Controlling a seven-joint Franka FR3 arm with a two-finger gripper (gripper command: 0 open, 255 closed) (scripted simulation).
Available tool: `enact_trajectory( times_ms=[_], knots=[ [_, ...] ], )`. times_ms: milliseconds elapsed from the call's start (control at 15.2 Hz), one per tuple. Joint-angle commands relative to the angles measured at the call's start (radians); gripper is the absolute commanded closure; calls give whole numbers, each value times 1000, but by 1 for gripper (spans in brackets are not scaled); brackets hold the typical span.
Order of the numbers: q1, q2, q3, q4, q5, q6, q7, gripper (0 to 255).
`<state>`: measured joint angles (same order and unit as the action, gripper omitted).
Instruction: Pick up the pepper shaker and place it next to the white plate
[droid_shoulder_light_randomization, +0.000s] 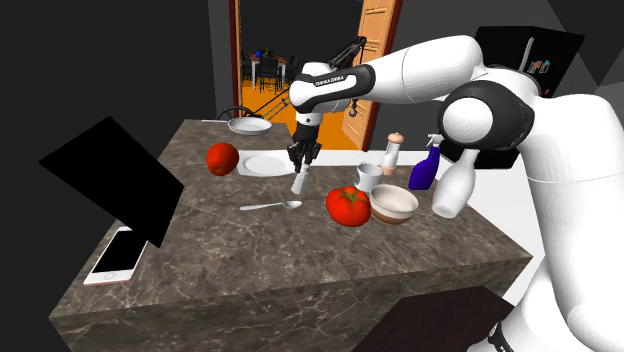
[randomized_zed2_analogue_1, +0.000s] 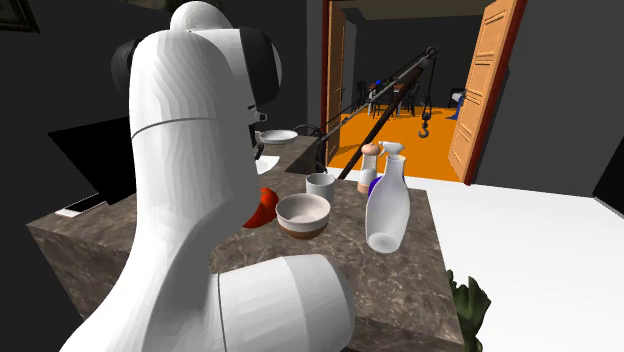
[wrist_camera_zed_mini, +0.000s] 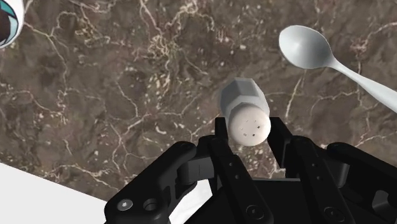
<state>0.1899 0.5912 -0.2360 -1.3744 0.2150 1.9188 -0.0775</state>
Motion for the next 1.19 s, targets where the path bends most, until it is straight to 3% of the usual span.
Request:
enact_trajectory(
  times_ms=[0,198,264,594,858,1122],
  knots=[
    [0,0,0,-1,0,1,0,255],
    [0,0,0,-1,0,1,0,255],
    [0,0,0,-1,0,1,0,0],
    [0,0,0,-1,0,1,0,0],
    [-10,-19,-6,96,-9,-114,9,0],
    [-10,-19,-6,96,-9,-114,9,0]
  ],
)
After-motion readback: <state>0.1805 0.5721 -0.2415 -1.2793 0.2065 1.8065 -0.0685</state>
